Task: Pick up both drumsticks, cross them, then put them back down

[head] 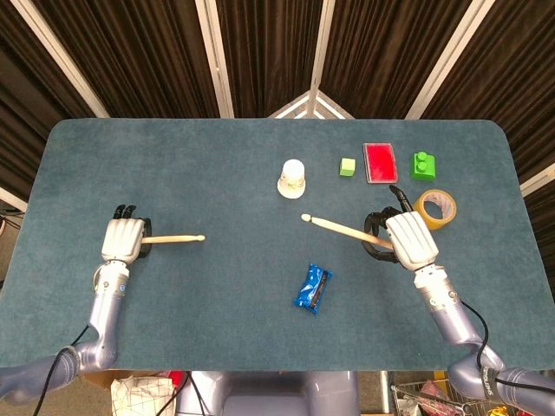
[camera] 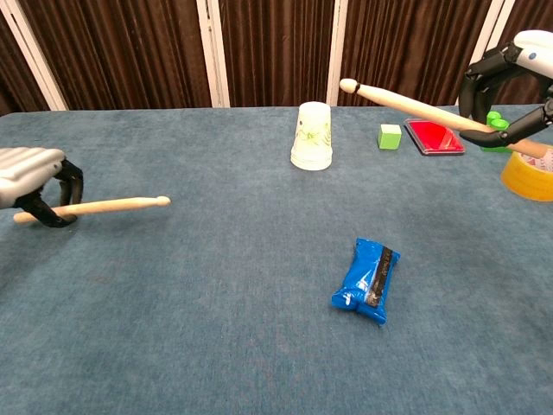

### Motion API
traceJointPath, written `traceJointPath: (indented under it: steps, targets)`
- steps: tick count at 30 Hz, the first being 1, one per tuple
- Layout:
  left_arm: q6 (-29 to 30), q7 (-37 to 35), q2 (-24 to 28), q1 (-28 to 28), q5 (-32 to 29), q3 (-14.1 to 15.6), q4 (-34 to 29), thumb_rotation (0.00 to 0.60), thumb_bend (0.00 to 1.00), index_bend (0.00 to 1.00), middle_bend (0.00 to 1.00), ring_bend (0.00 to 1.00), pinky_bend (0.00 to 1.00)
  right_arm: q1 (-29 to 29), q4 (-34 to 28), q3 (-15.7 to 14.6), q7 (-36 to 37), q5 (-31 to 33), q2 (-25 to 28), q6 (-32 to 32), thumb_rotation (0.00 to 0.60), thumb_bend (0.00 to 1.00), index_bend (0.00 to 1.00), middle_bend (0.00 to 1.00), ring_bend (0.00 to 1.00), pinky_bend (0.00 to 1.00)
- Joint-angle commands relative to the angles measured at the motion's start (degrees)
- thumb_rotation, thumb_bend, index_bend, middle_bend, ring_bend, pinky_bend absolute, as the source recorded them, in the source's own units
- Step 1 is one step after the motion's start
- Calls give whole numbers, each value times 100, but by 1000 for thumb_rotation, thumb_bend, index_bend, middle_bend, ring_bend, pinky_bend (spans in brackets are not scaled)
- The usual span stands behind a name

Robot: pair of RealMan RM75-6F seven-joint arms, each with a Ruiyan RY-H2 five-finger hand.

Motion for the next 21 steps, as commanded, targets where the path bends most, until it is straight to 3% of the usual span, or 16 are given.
traceJointPath:
  steps: [1,7,14,21]
  targets:
    - [-35,106,-150,-32,6,-22,130,600,509,619,527,136,101,-13,3,-8,3,-15,22,-5,600,432,679,635,483,61]
    - [-70,256,-271,-32,-98,-135,185,600,509,511,493,103,76,-53,18,-2,35,8,79,-25,600,432,679,635,482,61]
    - [-193,568,6,-15,-480,-347,-386,600,509,427,439,66,49,-24,-31,69,-98,95,70,-109,600,433,679,637,483,61]
    - [98,857,557,26,-556,-526,-1236,600,509,262,237,0,0,-44,-4,86,-129,192,37,-184,600,433,679,637,483,61]
